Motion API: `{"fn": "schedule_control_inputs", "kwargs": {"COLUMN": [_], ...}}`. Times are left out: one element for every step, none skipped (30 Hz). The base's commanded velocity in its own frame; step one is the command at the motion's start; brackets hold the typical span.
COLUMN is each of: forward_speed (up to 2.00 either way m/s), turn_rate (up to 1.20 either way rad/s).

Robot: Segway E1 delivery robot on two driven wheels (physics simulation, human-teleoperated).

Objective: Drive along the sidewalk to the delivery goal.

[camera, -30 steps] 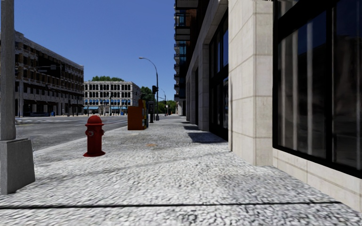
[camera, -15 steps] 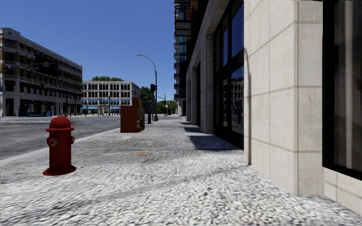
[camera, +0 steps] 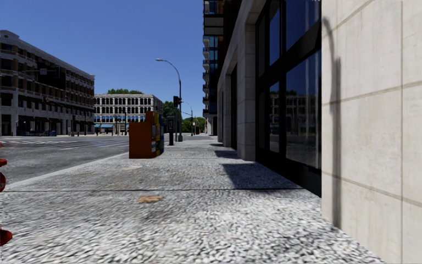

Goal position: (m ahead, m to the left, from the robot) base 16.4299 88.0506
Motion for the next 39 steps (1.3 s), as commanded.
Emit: {"fn": "schedule_control_inputs", "kwargs": {"forward_speed": [2.0, 2.0, 2.0, 2.0, 2.0, 2.0, 2.0, 2.0, 2.0, 2.0, 2.0, 2.0, 2.0, 2.0, 2.0, 2.0, 2.0, 2.0, 2.0, 2.0, 2.0, 2.0, 2.0, 2.0, 2.0, 2.0, 2.0, 2.0, 2.0, 2.0, 2.0, 2.0, 2.0, 2.0, 2.0, 2.0, 2.0, 2.0, 2.0], "turn_rate": [0.0, 0.0, 0.0, 0.0, 0.0, 0.0, 0.0, 0.0, 0.0, 0.0, 0.0, 0.0, 0.0, 0.0, 0.0, 0.0, 0.0, 0.0, 0.0, 0.0, 0.0, 0.0, 0.0, 0.0, 0.0, 0.0, 0.0, 0.0, 0.0, 0.0, 0.0, 0.0, 0.0, 0.0, 0.0, 0.0, 0.0, 0.0, 0.0]}}
